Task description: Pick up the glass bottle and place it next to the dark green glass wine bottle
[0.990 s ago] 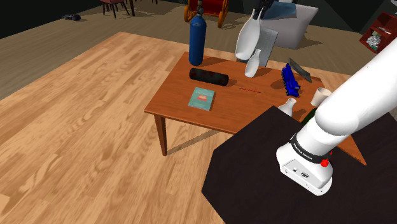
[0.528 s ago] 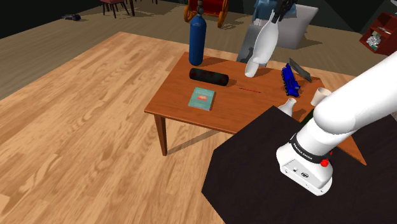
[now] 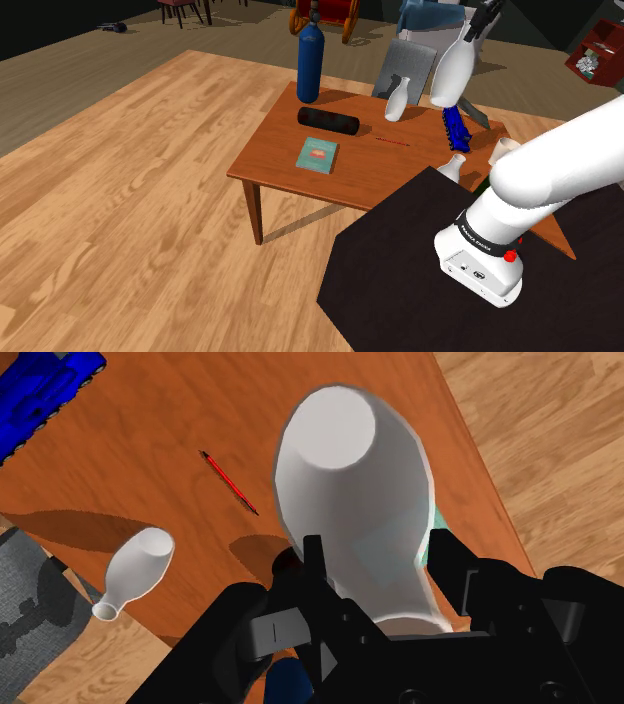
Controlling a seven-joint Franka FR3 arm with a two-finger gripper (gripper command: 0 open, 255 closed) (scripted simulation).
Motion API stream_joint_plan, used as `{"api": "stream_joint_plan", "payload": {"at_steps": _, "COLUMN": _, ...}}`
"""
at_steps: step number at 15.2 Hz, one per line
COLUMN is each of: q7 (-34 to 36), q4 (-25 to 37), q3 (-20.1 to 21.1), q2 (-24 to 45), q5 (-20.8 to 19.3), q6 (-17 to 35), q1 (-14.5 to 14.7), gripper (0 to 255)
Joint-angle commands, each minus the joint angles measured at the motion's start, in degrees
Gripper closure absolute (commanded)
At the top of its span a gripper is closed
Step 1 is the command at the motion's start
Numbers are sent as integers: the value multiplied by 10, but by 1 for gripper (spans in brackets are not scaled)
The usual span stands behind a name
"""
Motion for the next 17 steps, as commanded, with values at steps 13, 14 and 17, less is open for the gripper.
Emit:
{"api": "stream_joint_plan", "payload": {"at_steps": 13, "q7": -182, "q4": 11, "q3": -132, "q2": -29, "q5": -43, "q6": -30, "q1": -65, "gripper": 255}}
{"api": "stream_joint_plan", "payload": {"at_steps": 14, "q7": -197, "q4": 17, "q3": -143, "q2": -26, "q5": -44, "q6": -32, "q1": -68, "gripper": 255}}
{"api": "stream_joint_plan", "payload": {"at_steps": 17, "q7": -243, "q4": 37, "q3": -181, "q2": -13, "q5": -44, "q6": -38, "q1": -74, "gripper": 255}}
